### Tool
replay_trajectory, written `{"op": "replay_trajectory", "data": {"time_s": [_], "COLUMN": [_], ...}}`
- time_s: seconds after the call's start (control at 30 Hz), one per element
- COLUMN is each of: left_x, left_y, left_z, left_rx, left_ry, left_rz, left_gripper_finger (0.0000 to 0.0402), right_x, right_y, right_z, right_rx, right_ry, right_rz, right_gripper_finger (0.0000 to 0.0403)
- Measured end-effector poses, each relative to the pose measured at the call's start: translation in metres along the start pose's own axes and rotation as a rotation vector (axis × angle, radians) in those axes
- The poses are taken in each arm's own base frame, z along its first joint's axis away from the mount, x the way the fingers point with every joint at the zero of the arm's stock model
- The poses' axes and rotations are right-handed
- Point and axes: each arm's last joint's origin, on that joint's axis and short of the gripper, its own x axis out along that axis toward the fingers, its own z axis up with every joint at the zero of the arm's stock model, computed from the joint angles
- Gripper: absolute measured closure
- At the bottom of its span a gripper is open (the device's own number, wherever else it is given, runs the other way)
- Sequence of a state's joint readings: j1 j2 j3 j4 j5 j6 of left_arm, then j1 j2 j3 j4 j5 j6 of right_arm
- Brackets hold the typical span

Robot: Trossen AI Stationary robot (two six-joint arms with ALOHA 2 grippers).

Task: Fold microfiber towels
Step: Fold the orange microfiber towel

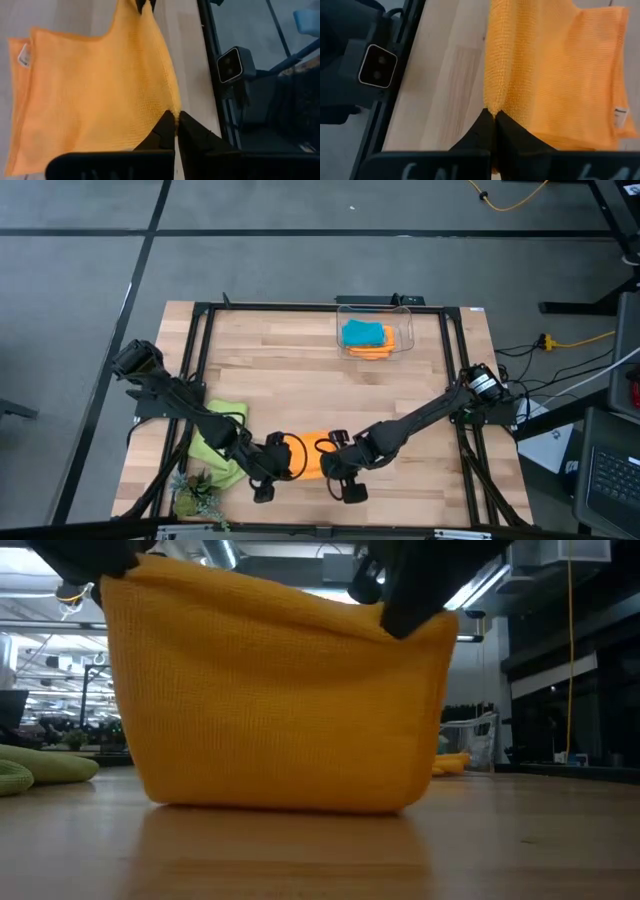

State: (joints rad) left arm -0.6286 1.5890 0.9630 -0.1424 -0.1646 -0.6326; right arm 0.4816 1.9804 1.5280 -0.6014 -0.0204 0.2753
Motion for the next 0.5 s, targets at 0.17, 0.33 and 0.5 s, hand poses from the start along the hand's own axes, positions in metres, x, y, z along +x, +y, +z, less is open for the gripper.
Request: {"op": "replay_trajectory", "data": {"time_s": [0.17, 0.33, 0.5], "left_x": [0.001, 0.002, 0.003], "left_y": [0.007, 0.016, 0.028], "left_z": [0.004, 0.008, 0.009], "left_rx": [-0.073, -0.105, -0.12], "left_ry": [0.0, 0.009, 0.024], "left_rz": [0.015, 0.053, 0.128], "left_gripper_finger": [0.0401, 0.0401, 0.0401], "right_x": [0.0, -0.001, -0.002], "right_y": [-0.008, -0.023, -0.039], "right_z": [0.001, 0.002, 0.005], "right_rx": [-0.002, 0.027, 0.035], "right_ry": [0.013, 0.029, 0.022], "right_rz": [-0.002, -0.024, -0.078], "right_gripper_finger": [0.0398, 0.0397, 0.0397]}}
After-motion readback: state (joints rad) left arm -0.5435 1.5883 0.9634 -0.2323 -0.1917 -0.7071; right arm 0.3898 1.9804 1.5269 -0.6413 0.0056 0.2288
